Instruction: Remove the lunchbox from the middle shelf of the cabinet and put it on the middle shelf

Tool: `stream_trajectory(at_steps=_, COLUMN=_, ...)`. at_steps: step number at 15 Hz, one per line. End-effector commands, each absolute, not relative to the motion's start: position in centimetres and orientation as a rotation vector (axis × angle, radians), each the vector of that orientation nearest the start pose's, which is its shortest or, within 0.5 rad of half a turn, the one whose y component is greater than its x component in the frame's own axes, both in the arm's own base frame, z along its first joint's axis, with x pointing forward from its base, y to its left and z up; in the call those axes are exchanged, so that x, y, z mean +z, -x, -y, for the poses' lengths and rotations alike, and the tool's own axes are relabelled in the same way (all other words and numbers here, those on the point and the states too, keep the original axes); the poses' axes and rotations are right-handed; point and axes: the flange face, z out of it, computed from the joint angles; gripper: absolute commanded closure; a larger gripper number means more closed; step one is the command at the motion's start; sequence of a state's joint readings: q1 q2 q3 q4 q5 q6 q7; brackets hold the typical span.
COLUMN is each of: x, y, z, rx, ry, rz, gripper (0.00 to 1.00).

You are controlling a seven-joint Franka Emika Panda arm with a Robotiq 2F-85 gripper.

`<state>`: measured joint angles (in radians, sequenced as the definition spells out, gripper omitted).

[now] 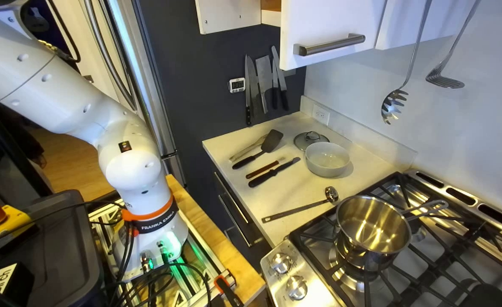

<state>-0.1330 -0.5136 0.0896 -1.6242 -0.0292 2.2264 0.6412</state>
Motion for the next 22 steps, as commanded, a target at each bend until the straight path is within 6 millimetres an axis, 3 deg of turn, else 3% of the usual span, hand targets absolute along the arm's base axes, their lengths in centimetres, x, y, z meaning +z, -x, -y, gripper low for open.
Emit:
stream_trajectory(at_steps=1, x=93.0, y=-36.4, z=-0.2, rx=-1.536, ry=2.306, rz=-0.848, gripper=0.97)
stream_trajectory(at_steps=8, x=95.8, y=-38.8, z=0.9, rx=-1.618, ry=2.129, rz=-1.027, gripper=0.97)
stream_trajectory(at_steps=15, x=97.6, y=-42.0, z=1.3, rx=-1.516, ry=2.083, rz=-1.353, gripper=0.97)
stream_trajectory(at_steps=22, x=98.1, y=-44.4, z=0.5, rx=-1.405, ry=2.082, rz=-1.472, gripper=0.97)
